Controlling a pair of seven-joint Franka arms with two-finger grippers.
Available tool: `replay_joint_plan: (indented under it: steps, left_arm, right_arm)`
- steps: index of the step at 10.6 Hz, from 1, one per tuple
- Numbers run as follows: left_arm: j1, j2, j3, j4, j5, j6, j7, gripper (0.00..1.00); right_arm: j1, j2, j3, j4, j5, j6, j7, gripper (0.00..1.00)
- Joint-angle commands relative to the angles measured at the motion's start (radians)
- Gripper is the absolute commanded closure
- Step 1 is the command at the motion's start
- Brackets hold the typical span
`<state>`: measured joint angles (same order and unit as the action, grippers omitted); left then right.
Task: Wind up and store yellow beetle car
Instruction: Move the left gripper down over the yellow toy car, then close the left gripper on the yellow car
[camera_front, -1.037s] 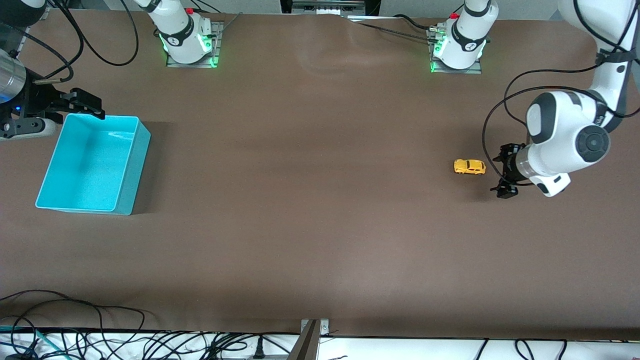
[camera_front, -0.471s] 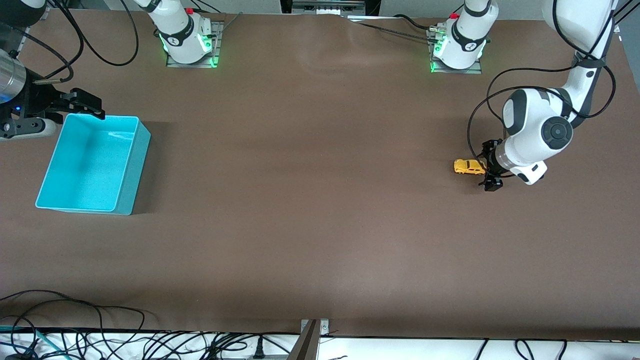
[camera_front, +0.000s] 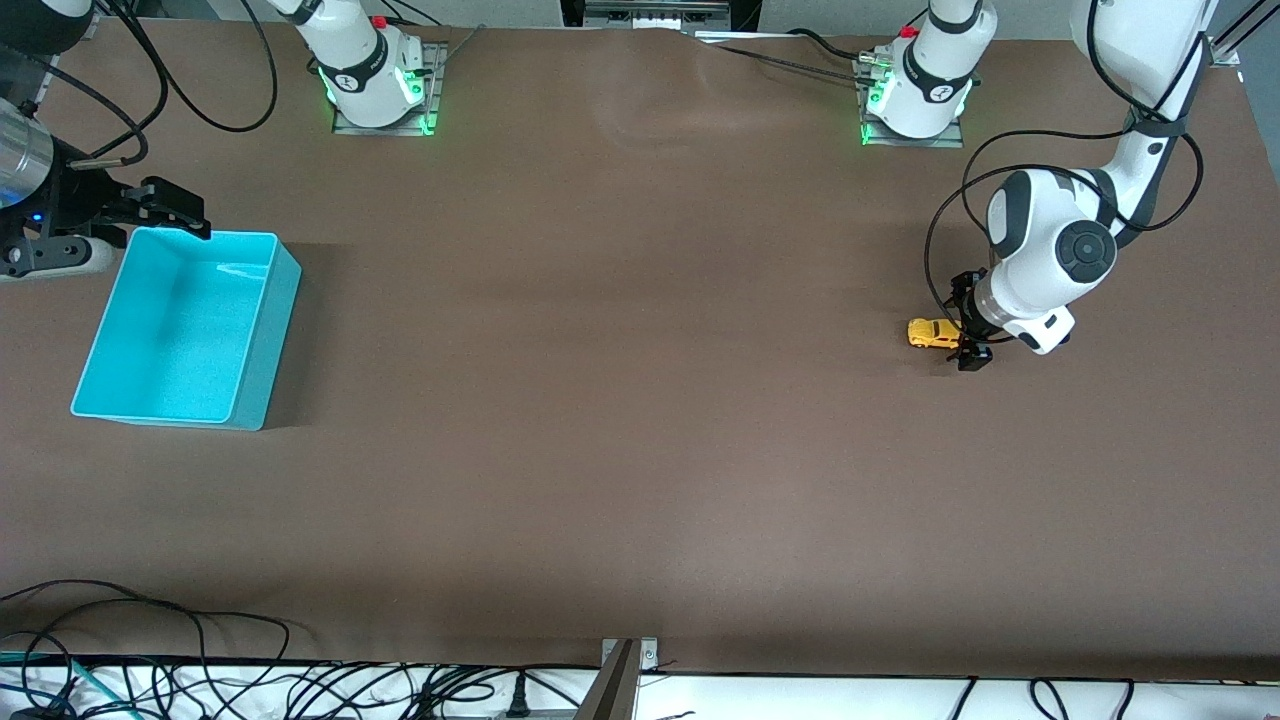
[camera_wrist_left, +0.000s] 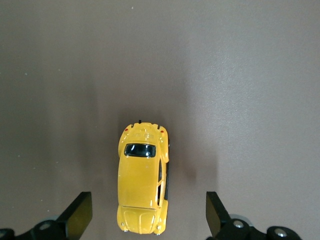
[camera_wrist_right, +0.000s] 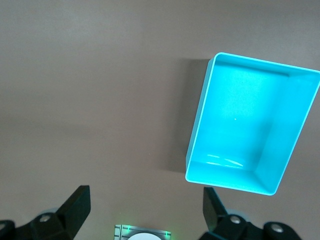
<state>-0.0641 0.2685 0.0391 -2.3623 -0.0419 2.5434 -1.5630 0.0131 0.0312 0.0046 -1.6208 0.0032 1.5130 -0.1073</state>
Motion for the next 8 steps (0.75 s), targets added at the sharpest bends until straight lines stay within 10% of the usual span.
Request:
replay_joint_plan:
  steps: [1, 8]
  left_arm:
    - [-0.006, -0.035, 0.001, -0.073, 0.030, 0.078, -0.031, 0.00]
    - [-0.006, -0.034, 0.001, -0.094, 0.051, 0.090, -0.035, 0.09]
  right_arm:
    - [0.002, 0.000, 0.003, 0.013, -0.014, -0.017, 0.011, 0.00]
    - [0.002, 0.001, 0.003, 0.013, -0.014, -0.016, 0.008, 0.00]
